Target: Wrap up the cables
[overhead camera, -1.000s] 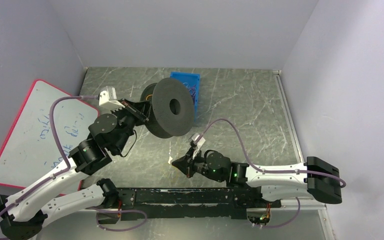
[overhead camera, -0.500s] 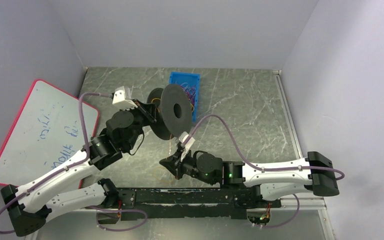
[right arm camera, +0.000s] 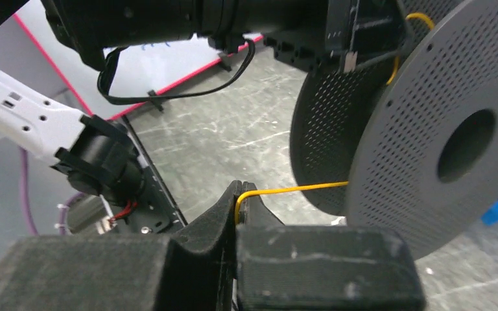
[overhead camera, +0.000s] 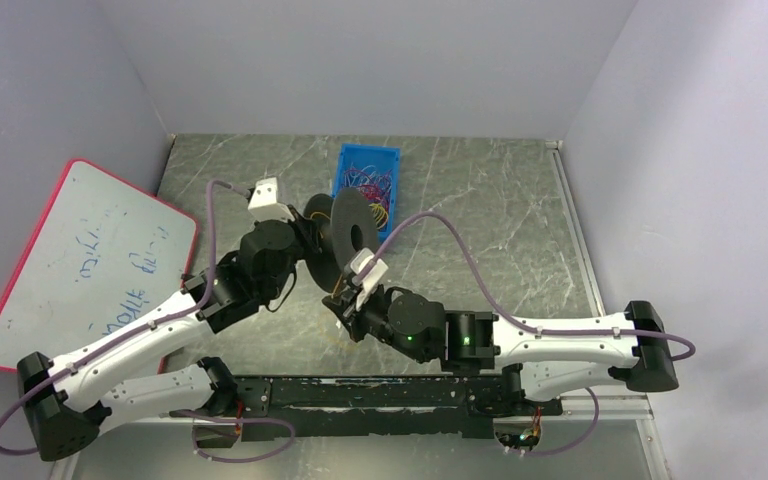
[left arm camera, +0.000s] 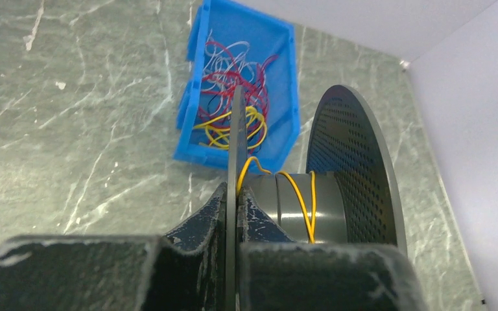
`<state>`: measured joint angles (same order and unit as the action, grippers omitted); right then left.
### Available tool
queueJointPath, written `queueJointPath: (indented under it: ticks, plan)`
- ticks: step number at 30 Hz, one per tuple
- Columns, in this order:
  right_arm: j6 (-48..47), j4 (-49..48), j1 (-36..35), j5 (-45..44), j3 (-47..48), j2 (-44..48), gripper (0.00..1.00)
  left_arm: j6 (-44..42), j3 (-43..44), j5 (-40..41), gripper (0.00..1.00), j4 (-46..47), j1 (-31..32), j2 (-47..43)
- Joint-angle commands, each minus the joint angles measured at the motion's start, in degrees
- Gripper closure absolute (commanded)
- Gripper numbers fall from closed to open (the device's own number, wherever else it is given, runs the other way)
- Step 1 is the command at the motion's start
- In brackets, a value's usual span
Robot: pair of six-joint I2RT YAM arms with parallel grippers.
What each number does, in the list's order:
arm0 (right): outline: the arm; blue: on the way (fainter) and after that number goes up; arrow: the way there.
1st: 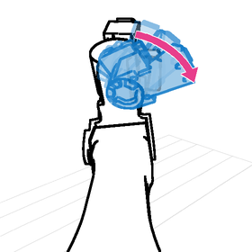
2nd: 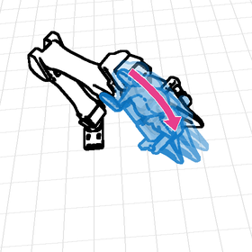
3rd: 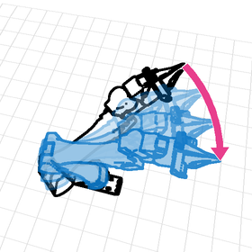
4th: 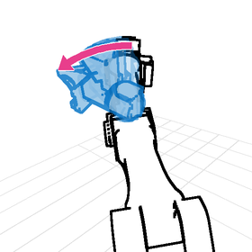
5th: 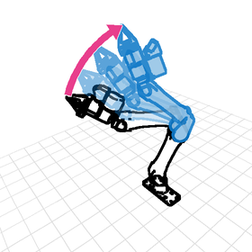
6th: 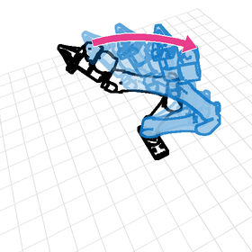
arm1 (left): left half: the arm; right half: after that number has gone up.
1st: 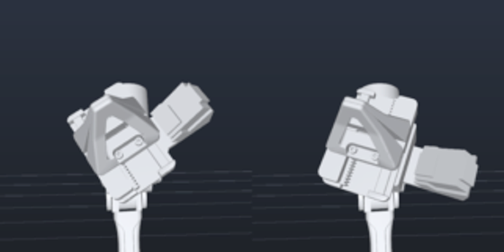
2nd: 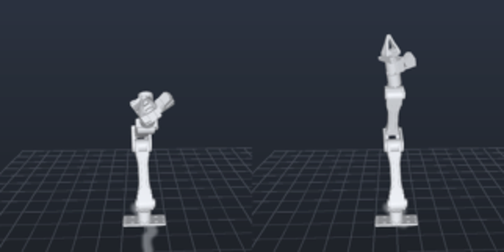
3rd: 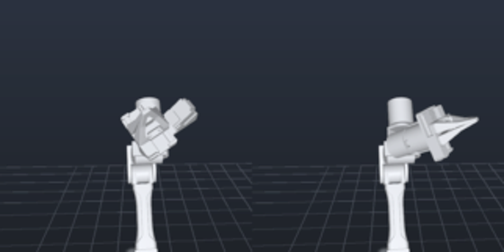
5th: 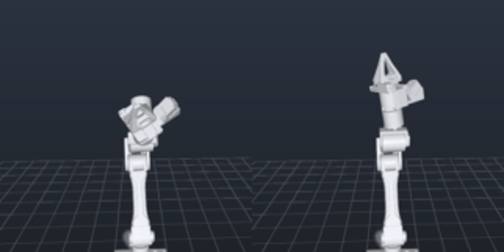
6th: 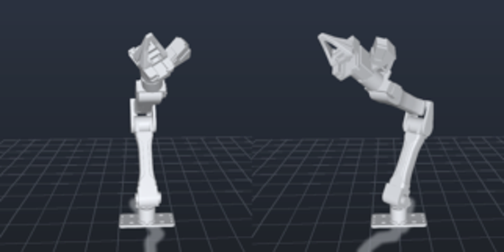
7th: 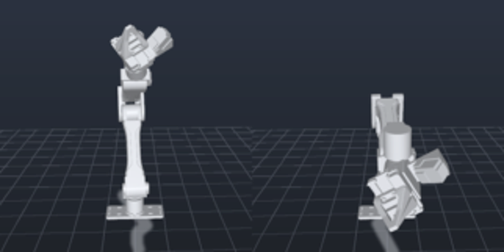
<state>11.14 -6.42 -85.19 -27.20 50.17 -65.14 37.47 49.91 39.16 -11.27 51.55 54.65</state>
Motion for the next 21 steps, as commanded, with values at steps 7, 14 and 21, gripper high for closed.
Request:
queueJointPath:
  ticks: [7, 14, 21]
  plan:
    - [-11.79, 5.15, -1.17, -3.86, 13.90, -3.33, 1.00, -6.95, 2.87, 0.09, 0.93, -6.07, -0.48, 3.22]
    - [-17.53, 14.43, 4.52, 0.78, 21.23, -5.12, 1.00, -12.68, 5.90, -4.94, 0.93, -12.10, -0.39, 4.82]
    - [-19.68, 27.34, 14.75, 16.19, 29.45, -7.32, 1.00, -18.93, 7.81, -9.07, 0.93, -16.96, -0.40, 4.98]
